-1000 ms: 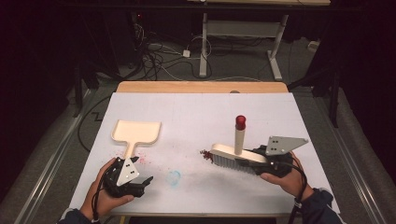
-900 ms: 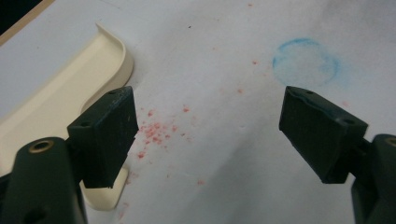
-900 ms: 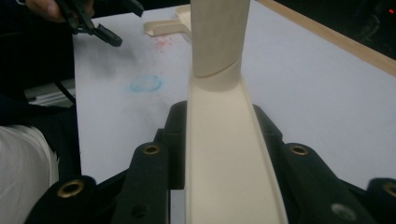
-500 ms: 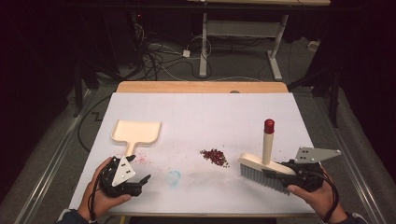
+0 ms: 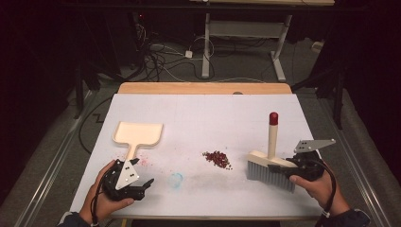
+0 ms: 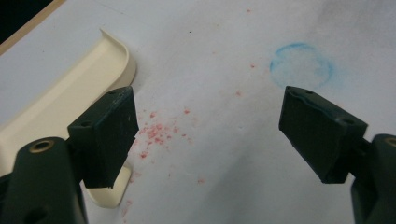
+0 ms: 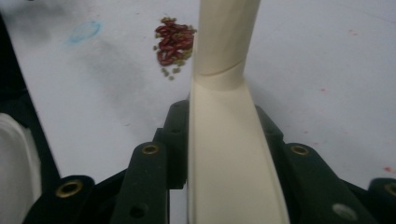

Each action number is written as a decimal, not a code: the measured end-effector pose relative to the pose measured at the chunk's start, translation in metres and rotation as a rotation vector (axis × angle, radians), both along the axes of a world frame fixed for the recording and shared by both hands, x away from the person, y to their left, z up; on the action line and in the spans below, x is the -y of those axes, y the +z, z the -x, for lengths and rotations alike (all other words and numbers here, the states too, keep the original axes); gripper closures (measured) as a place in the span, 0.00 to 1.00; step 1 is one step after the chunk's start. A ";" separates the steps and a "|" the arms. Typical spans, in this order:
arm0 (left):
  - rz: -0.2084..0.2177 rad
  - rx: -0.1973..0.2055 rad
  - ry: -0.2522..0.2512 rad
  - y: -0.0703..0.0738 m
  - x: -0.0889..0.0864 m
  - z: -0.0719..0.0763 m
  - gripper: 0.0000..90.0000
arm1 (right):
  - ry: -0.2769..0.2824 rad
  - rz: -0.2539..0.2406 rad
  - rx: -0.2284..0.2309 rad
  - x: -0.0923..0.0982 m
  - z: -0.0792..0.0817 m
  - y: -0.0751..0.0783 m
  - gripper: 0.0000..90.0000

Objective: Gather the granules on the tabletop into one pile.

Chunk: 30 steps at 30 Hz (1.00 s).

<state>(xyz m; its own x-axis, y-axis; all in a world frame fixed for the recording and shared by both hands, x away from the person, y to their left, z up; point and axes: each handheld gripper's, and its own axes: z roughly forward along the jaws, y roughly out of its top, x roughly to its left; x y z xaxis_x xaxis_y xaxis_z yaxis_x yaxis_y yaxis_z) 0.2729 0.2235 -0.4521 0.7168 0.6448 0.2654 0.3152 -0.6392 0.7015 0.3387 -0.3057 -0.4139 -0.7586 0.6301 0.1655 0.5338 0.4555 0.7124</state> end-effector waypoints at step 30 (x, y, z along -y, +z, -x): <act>-0.025 -0.035 -0.023 -0.007 0.005 -0.003 0.22 | -0.414 0.255 -0.002 0.033 -0.088 -0.035 0.74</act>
